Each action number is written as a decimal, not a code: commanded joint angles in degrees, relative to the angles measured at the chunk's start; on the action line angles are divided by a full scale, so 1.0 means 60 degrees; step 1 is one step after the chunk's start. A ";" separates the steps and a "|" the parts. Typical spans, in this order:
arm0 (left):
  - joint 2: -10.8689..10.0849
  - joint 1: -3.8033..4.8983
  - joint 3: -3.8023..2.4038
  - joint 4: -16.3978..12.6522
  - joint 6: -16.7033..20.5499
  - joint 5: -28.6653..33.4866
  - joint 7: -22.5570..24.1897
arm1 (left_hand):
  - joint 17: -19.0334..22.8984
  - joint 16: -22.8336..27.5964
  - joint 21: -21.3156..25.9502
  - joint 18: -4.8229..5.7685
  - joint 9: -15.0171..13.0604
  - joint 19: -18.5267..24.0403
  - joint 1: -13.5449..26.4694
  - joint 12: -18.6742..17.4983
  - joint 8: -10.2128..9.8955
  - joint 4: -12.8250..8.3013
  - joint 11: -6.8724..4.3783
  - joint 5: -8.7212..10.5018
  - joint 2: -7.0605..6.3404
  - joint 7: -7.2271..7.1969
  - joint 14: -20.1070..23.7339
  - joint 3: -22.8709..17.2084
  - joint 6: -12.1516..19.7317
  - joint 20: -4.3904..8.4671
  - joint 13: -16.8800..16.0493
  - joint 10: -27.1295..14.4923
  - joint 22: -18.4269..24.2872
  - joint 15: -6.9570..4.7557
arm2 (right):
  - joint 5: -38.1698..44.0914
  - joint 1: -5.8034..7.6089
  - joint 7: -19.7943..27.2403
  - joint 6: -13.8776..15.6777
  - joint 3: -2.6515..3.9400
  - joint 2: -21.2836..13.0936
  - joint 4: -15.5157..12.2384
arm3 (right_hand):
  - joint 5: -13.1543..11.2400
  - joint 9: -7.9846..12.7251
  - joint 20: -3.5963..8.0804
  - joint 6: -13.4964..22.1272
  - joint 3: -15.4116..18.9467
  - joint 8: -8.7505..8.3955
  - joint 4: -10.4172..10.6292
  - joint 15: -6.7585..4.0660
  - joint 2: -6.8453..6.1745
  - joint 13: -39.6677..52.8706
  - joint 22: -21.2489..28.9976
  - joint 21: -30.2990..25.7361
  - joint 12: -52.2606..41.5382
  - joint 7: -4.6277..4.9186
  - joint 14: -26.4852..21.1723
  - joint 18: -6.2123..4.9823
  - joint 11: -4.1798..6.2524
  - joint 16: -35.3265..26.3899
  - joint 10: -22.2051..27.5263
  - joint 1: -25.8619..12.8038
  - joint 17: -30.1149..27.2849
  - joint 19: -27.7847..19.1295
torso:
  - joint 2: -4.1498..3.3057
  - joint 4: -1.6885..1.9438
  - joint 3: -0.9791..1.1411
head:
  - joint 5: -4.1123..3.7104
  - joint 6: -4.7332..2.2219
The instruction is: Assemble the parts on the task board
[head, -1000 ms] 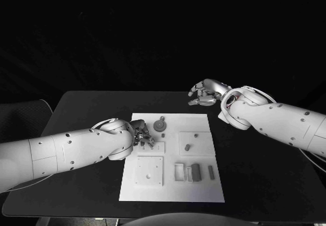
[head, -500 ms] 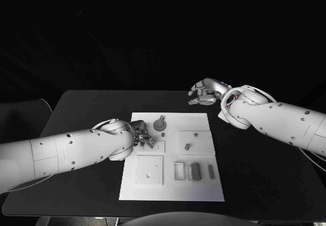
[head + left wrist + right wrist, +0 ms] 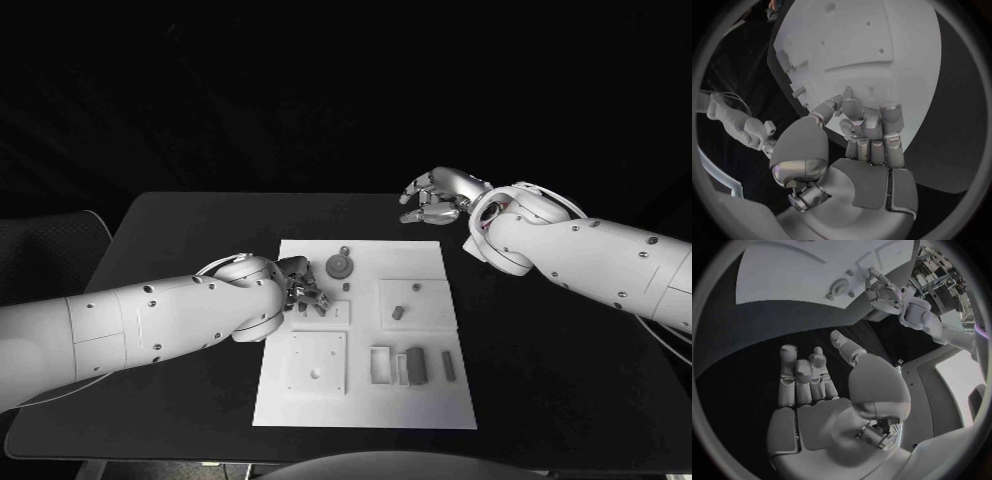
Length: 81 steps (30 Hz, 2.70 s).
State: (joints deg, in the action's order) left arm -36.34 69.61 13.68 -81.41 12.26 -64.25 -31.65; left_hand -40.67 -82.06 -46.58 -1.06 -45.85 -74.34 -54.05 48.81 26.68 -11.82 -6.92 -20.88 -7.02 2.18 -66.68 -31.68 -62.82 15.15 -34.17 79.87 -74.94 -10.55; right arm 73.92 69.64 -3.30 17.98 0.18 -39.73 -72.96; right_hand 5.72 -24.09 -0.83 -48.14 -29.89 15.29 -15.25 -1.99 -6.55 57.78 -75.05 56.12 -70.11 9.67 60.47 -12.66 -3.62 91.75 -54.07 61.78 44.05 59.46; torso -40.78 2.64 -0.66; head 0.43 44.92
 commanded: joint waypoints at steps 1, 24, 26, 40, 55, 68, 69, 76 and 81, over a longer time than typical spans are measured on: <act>0.0050 -0.0003 -0.0004 -0.0020 -0.0075 -0.0067 0.0040 | -0.0021 -0.0051 -0.0060 -0.0317 -0.0154 -0.0051 0.0050 0.0047 0.0038 0.0078 -0.0093 0.0040 0.0041 -0.0653 -0.0417 -0.0006 -0.1565 -0.0008 -0.0015 0.0004 -0.0187 -0.0435 | -0.0007 -0.0005 0.0024 -0.0109 0.0003 -0.0003 -0.0010 | 0.0038 0.0009 0.0051 0.0003 0.0011 -0.0045 0.0070 -0.0055 0.0025 -0.0012 -0.0071 -0.0036 -0.0064 0.0066 0.0034 -0.0390 -0.0011 -0.0038 0.0067 -0.0091 0.0015 0.0021 | 0.0000 0.0000 -0.0005 | 0.0001 0.0006; 0.0130 -0.0034 -0.0004 0.0003 -0.0124 -0.0195 0.0055 | -0.0094 -0.0137 -0.0142 -0.0338 -0.0229 -0.0075 0.0091 0.0198 0.0142 0.0280 -0.0117 0.0805 -0.0198 -0.0693 -0.0442 0.0037 -0.1611 -0.0033 -0.0099 0.0005 -0.0185 -0.0455 | -0.0007 -0.0005 0.0014 -0.0122 0.0003 -0.0023 -0.0020 | 0.0038 0.0013 0.0050 0.0002 0.0013 -0.0043 0.0088 -0.0054 0.0028 -0.0027 -0.0072 -0.0037 -0.0076 0.0066 0.0034 -0.0390 -0.0011 -0.0038 0.0072 -0.0109 0.0017 0.0020 | 0.0000 -0.0002 -0.0002 | -0.0026 0.0004; 0.0139 -0.0049 -0.0004 0.0003 -0.0128 -0.0198 0.0061 | -0.0100 -0.0141 -0.0151 -0.0345 -0.0237 -0.0073 0.0089 0.0213 0.0154 0.0323 -0.0121 0.0945 -0.0244 -0.0697 -0.0442 0.0032 -0.1612 -0.0035 -0.0105 -0.0001 -0.0184 -0.0458 | -0.0007 -0.0005 0.0014 -0.0123 0.0003 -0.0023 -0.0020 | 0.0038 0.0013 0.0050 0.0002 0.0013 -0.0044 0.0089 -0.0054 0.0029 -0.0029 -0.0072 -0.0037 -0.0077 0.0067 0.0034 -0.0390 -0.0011 -0.0038 0.0073 -0.0110 0.0017 0.0020 | -0.0003 -0.0002 -0.0003 | -0.0032 0.0008; 0.0124 -0.0061 -0.0004 -0.0006 -0.0209 -0.0194 0.0105 | -0.0129 -0.0164 -0.0188 -0.0373 -0.0271 -0.0074 0.0279 0.0289 0.0213 0.0714 -0.0126 0.1405 -0.0638 -0.0713 -0.0450 0.0047 -0.1614 -0.0053 -0.0129 -0.0009 -0.0179 -0.0467 | -0.0007 -0.0006 0.0010 -0.0149 0.0003 -0.0033 -0.0021 | 0.0038 0.0015 0.0051 0.0003 0.0012 -0.0043 0.0093 -0.0054 0.0027 -0.0036 -0.0073 -0.0037 -0.0083 0.0066 0.0034 -0.0390 -0.0011 -0.0038 0.0075 -0.0112 0.0018 0.0020 | 0.0002 0.0000 -0.0004 | -0.0041 0.0013; 0.0095 -0.0071 -0.0005 -0.0025 -0.0306 -0.0169 0.0117 | -0.0146 -0.0179 -0.0206 -0.0393 -0.0285 -0.0072 0.0362 0.0320 0.0239 0.0895 -0.0130 0.1622 -0.0798 -0.0720 -0.0450 0.0031 -0.1609 -0.0055 -0.0133 -0.0012 -0.0179 -0.0468 | -0.0007 -0.0015 0.0025 -0.0175 0.0003 -0.0044 -0.0008 | 0.0036 0.0017 0.0049 0.0003 0.0019 -0.0042 0.0106 -0.0054 0.0019 -0.0046 -0.0074 -0.0037 -0.0091 0.0067 0.0033 -0.0390 -0.0012 -0.0038 0.0079 -0.0130 0.0019 0.0019 | -0.0001 -0.0001 0.0000 | -0.0045 0.0037; 0.0077 -0.0073 -0.0005 -0.0039 -0.0346 -0.0167 0.0124 | -0.0167 -0.0194 -0.0253 -0.0414 -0.0311 -0.0050 0.0089 0.0357 0.0278 0.0665 -0.0133 0.1421 -0.0551 -0.0722 -0.0440 0.0024 -0.1588 -0.0065 -0.0138 -0.0031 -0.0190 -0.0473 | -0.0007 -0.0016 0.0025 -0.0192 0.0003 -0.0052 -0.0017 | 0.0037 0.0019 0.0049 0.0003 0.0019 -0.0042 0.0117 -0.0053 0.0021 -0.0054 -0.0074 -0.0038 -0.0096 0.0067 0.0033 -0.0390 -0.0012 -0.0039 0.0081 -0.0140 0.0020 0.0019 | 0.0000 0.0001 -0.0005 | -0.0041 0.0030; 0.0078 -0.0073 -0.0005 -0.0040 -0.0320 -0.0163 0.0120 | -0.0172 -0.0197 -0.0268 -0.0415 -0.0314 -0.0039 -0.0008 0.0367 0.0287 0.0512 -0.0131 0.1182 -0.0432 -0.0720 -0.0437 0.0043 -0.1582 -0.0074 -0.0137 -0.0037 -0.0189 -0.0470 | -0.0007 -0.0016 0.0024 -0.0193 0.0003 -0.0053 -0.0016 | 0.0037 0.0019 0.0049 0.0003 0.0019 -0.0042 0.0118 -0.0053 0.0021 -0.0054 -0.0074 -0.0038 -0.0097 0.0068 0.0033 -0.0390 -0.0012 -0.0039 0.0081 -0.0140 0.0020 0.0018 | 0.0000 0.0000 -0.0006 | -0.0038 0.0028; 0.0079 -0.0073 -0.0005 -0.0029 -0.0254 -0.0055 0.0142 | -0.0176 -0.0192 -0.0300 -0.0418 -0.0307 -0.0014 -0.0234 0.0383 0.0303 0.0030 -0.0120 0.0699 0.0024 -0.0714 -0.0438 0.0060 -0.1573 -0.0107 -0.0119 -0.0047 -0.0179 -0.0456 | -0.0007 -0.0017 0.0021 -0.0198 0.0003 -0.0045 -0.0010 | 0.0037 0.0020 0.0049 0.0003 0.0019 -0.0041 0.0123 -0.0053 0.0023 -0.0058 -0.0074 -0.0039 -0.0100 0.0068 0.0032 -0.0390 -0.0012 -0.0039 0.0083 -0.0145 0.0020 0.0018 | 0.0001 0.0003 -0.0007 | -0.0038 0.0020; 0.0072 -0.0073 -0.0007 -0.0027 -0.0187 0.0043 0.0131 | -0.0175 -0.0188 -0.0303 -0.0419 -0.0302 -0.0012 -0.0251 0.0382 0.0303 -0.0050 -0.0120 0.0676 0.0142 -0.0712 -0.0441 0.0053 -0.1569 -0.0114 -0.0110 -0.0047 -0.0176 -0.0455 | -0.0007 -0.0017 0.0020 -0.0198 0.0003 -0.0042 -0.0005 | 0.0038 0.0021 0.0049 0.0004 0.0018 -0.0041 0.0127 -0.0053 0.0024 -0.0062 -0.0074 -0.0039 -0.0103 0.0067 0.0032 -0.0390 -0.0012 -0.0039 0.0084 -0.0146 0.0021 0.0018 | 0.0002 0.0002 -0.0006 | -0.0036 0.0012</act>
State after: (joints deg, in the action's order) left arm -35.94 69.20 13.64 -81.46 11.13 -64.94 -31.40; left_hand -41.67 -82.94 -48.12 -2.58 -47.59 -74.42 -53.22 50.98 28.35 -10.91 -7.39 -16.60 -8.85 -0.20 -69.11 -30.55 -65.20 14.80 -34.91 80.34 -74.92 -12.61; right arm 73.92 69.56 -3.37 17.50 0.18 -39.99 -72.94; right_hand 5.72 -24.01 -0.95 -48.13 -29.73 15.29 -14.78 -2.10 -6.31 57.46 -75.05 56.12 -70.33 9.69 60.58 -12.66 -3.69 91.75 -53.86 61.54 44.11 59.56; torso -40.77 2.65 -0.70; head 0.21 45.01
